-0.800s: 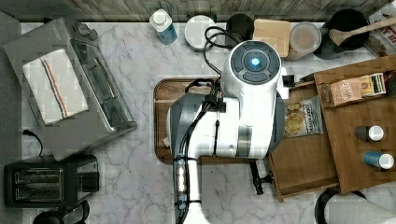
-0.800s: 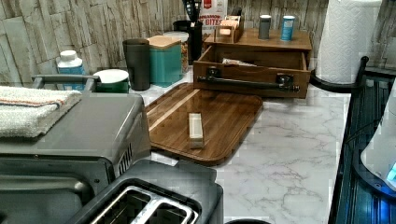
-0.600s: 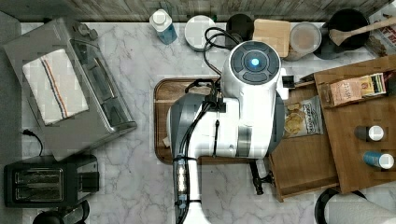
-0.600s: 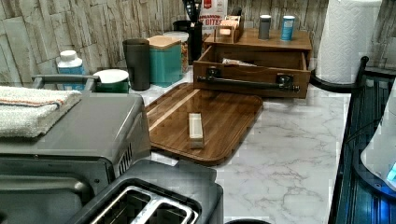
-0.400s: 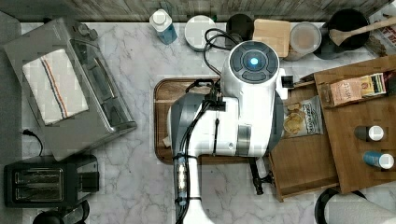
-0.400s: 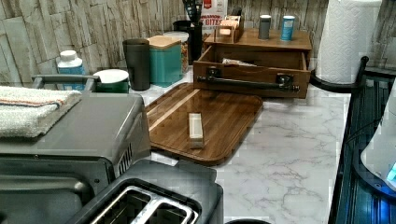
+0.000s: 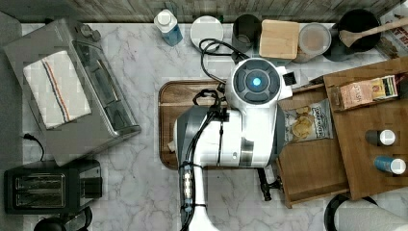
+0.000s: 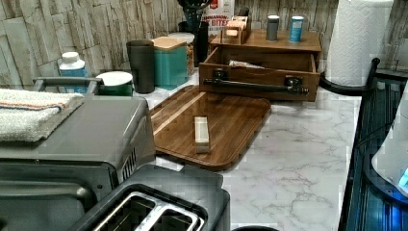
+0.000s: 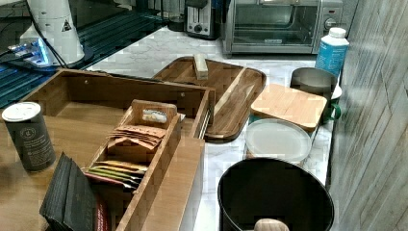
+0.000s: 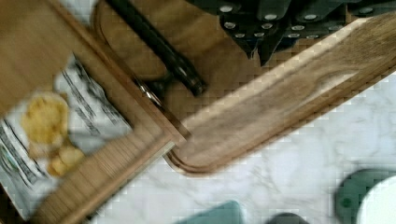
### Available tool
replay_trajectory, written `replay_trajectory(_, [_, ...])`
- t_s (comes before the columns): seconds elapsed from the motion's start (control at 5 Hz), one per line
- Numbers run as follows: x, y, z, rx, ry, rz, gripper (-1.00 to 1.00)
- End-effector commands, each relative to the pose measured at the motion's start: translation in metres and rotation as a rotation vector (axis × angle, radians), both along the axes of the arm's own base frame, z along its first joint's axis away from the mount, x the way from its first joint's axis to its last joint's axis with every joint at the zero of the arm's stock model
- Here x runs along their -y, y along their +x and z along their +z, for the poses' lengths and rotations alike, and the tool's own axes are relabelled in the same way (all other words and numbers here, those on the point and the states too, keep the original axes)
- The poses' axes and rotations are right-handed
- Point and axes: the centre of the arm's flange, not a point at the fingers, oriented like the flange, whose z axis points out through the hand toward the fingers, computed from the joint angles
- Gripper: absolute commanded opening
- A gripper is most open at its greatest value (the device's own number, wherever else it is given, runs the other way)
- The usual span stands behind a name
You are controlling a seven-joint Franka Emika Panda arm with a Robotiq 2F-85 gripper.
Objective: Close the drawer.
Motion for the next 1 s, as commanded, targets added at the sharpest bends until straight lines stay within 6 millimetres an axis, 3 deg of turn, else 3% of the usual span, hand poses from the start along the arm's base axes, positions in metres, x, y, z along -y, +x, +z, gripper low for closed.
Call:
replay_trajectory(0.2, [-0.049, -0.038, -0.059, -0.049, 0.039, 0.389, -1.00])
replay_trajectory(0.4, [-0.044, -0.054, -0.095, -0.054, 0.009, 0.499, -1.00])
replay_trajectory(1.0, [-0.009, -0.109, -0.169, -0.065, 0.005, 0.632, -1.00])
